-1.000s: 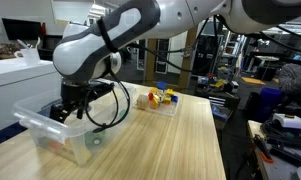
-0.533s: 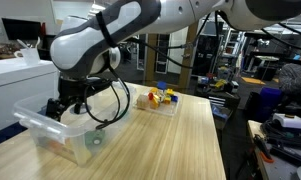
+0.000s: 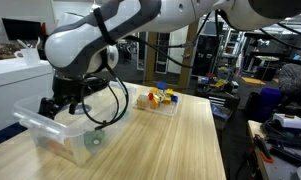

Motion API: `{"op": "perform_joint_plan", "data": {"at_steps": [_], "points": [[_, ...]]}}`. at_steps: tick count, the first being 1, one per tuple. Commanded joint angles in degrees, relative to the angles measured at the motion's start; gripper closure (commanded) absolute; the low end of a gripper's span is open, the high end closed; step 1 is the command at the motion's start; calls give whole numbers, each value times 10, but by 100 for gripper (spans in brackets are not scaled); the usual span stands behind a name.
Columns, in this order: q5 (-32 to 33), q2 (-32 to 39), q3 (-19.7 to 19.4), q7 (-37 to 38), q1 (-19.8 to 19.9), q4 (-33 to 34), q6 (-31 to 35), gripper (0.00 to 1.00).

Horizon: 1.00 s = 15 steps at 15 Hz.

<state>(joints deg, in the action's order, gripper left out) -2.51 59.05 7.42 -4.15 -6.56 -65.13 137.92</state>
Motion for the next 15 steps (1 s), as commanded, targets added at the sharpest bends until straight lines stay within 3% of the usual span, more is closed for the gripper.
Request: {"op": "perform_joint_plan", "data": {"at_steps": [1,9,15], "points": [[-8,1,5,-2,3,9,-29,0],[-12,48,19,-28,10,56,-24,0],[7,49,-16,7,-2,63,-31,0]]}}
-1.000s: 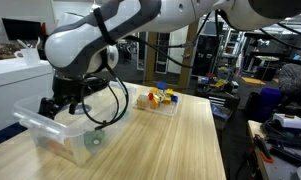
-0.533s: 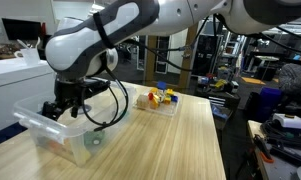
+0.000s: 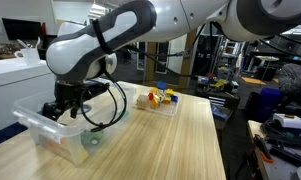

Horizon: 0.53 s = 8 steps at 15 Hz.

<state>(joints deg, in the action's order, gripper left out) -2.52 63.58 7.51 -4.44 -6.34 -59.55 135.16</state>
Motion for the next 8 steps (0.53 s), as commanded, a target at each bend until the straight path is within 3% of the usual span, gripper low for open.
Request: {"op": "perform_joint_plan", "data": {"at_steps": [1,8], "points": [[9,-2,-22,15,-4,3,-4,0],[20,-6,-62,54,-8,1,-13,0]]}}
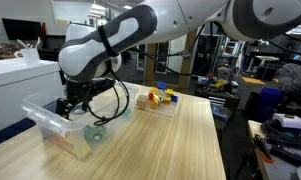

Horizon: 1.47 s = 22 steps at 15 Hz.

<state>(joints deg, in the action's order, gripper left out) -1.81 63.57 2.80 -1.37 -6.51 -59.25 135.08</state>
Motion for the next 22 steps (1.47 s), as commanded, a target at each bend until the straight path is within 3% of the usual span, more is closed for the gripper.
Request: {"op": "perform_joint_plan", "data": {"at_steps": [1,10,18,22], "points": [[22,-8,-31,44,-11,-3,-17,0],[14,-27,9,1,-12,-23,17,0],[19,-6,-5,24,-21,-1,-15,0],[16,8,2,3,-15,6,4,0]]}}
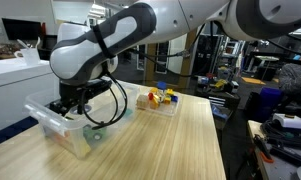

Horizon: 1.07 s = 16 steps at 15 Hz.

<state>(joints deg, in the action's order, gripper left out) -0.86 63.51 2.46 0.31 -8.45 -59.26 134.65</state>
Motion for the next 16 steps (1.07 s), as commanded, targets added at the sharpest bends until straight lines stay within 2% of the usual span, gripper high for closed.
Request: {"op": "perform_joint_plan", "data": {"at_steps": [1,6,7,8,9,10,13,14,16], "points": [[7,11,6,-17,5,7,15,0],[7,21,9,-27,7,11,27,0],[6,21,9,-28,7,11,28,6],[6,22,12,-35,8,9,32,31],[6,20,13,-39,9,7,34,31],[5,20,15,-44,10,5,35,36],[5,18,20,-55,11,3,42,62],[4,17,22,-57,12,1,46,74],[3,15,23,-59,14,-2,49,89]]}}
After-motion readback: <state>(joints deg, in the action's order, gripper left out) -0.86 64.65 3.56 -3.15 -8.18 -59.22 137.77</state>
